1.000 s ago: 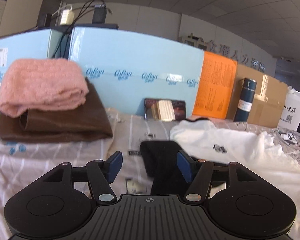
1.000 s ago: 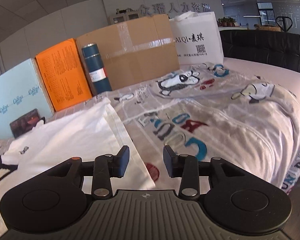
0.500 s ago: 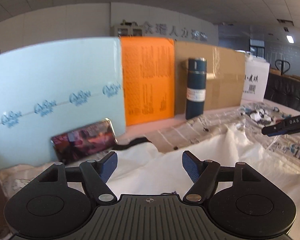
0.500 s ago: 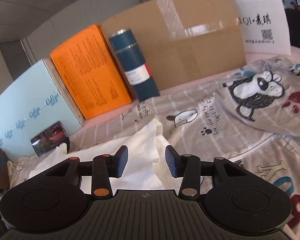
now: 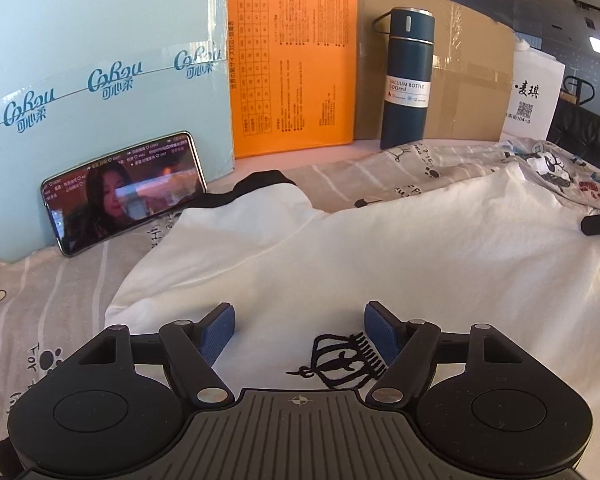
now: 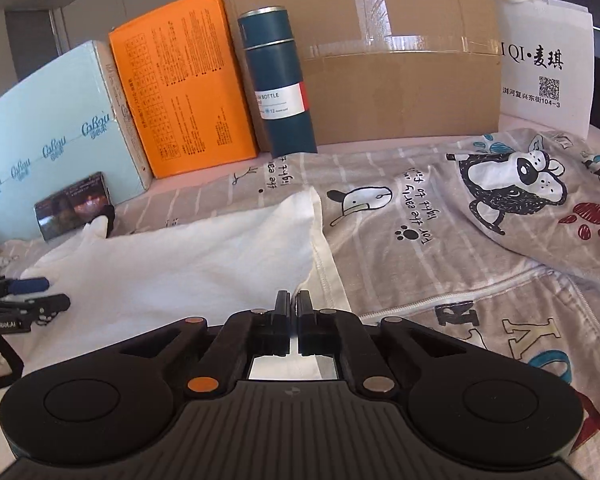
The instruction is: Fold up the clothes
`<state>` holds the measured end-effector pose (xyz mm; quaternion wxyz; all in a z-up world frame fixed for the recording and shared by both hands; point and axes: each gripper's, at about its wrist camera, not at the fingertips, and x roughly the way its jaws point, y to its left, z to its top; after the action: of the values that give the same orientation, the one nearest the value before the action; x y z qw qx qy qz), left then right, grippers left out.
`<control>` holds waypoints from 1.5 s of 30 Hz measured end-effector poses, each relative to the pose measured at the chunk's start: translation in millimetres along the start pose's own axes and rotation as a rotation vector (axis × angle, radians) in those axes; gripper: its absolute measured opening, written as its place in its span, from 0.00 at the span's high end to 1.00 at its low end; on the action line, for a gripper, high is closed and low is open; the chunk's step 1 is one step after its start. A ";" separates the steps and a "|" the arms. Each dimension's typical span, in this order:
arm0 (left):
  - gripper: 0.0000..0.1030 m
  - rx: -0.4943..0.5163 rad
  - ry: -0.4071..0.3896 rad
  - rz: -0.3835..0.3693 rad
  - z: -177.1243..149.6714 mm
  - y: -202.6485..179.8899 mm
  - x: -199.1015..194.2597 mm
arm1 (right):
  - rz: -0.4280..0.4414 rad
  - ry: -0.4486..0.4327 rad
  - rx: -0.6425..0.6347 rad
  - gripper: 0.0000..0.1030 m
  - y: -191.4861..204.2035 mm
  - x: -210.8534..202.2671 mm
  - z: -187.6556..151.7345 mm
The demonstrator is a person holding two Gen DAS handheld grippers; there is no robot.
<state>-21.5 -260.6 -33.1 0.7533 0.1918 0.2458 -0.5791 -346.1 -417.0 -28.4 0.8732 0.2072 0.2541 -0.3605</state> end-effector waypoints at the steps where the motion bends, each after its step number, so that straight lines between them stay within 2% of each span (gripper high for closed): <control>1: 0.29 -0.003 0.000 0.000 -0.1 0.5 -0.1 | -0.012 0.020 -0.012 0.96 1.1 5.4 -0.8; 3: 0.28 -0.009 0.001 -0.001 -0.2 1.6 -0.3 | -0.024 0.050 -0.009 0.92 -0.9 15.1 -1.1; 6: 0.26 -0.019 0.005 -0.003 0.0 2.9 0.7 | -0.051 0.035 0.018 0.72 -8.2 18.5 5.9; 8: 0.25 -0.020 0.008 -0.005 0.1 3.1 1.5 | -0.068 0.003 0.033 0.70 -12.2 15.9 13.4; 11: 0.24 -0.024 0.009 -0.008 0.0 4.1 1.6 | -0.047 -0.023 0.048 0.69 -14.7 9.3 23.9; 13: 0.24 -0.032 0.011 -0.012 -0.2 5.1 2.2 | -0.021 -0.032 0.063 0.65 -16.8 1.6 23.9; 16: 0.24 -0.034 0.008 -0.013 -0.1 5.0 2.1 | 0.052 -0.027 0.116 0.60 -25.1 -16.3 11.6; 18: 0.24 -0.036 0.002 -0.016 0.1 5.5 1.2 | 0.037 -0.032 0.095 0.60 -26.0 -32.3 -4.1; 19: 0.24 -0.043 -0.015 -0.029 0.7 6.3 -1.9 | 0.029 -0.036 0.083 0.60 -26.0 -40.5 -12.2; 24: 0.24 -0.079 -0.187 -0.185 10.3 5.2 -40.6 | -0.048 -0.050 -0.001 0.59 -15.0 -78.4 -53.9; 27: 0.23 -0.006 -0.249 -0.250 15.3 -20.1 -66.9 | -0.050 -0.023 -0.009 0.60 -11.7 -88.1 -68.0; 30: 0.23 0.078 -0.266 -0.315 11.7 -46.6 -83.7 | -0.046 0.009 0.004 0.63 -13.0 -90.5 -78.1; 32: 0.23 0.114 -0.261 -0.325 6.5 -57.7 -87.3 | -0.034 0.022 0.004 0.71 -13.1 -91.4 -84.2; 34: 0.23 0.144 -0.255 -0.336 1.3 -67.3 -90.7 | -0.027 0.038 -0.004 0.92 -12.8 -91.5 -89.1; 36: 0.23 0.141 -0.244 -0.345 -3.5 -67.9 -92.7 | -0.029 0.024 -0.004 0.97 -13.3 -99.0 -94.1; 40: 0.23 0.102 -0.237 -0.342 -10.6 -63.1 -99.8 | -0.029 -0.037 0.000 0.97 -13.4 -122.9 -99.0; 45: 0.23 0.112 -0.228 -0.338 -18.5 -68.1 -108.5 | -0.049 -0.007 -0.005 0.97 -13.8 -117.9 -104.6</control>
<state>-112.7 -182.9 16.0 0.6566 0.1225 0.1550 -0.7279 -459.0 -307.2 -43.0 0.8654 0.1975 0.2570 -0.3821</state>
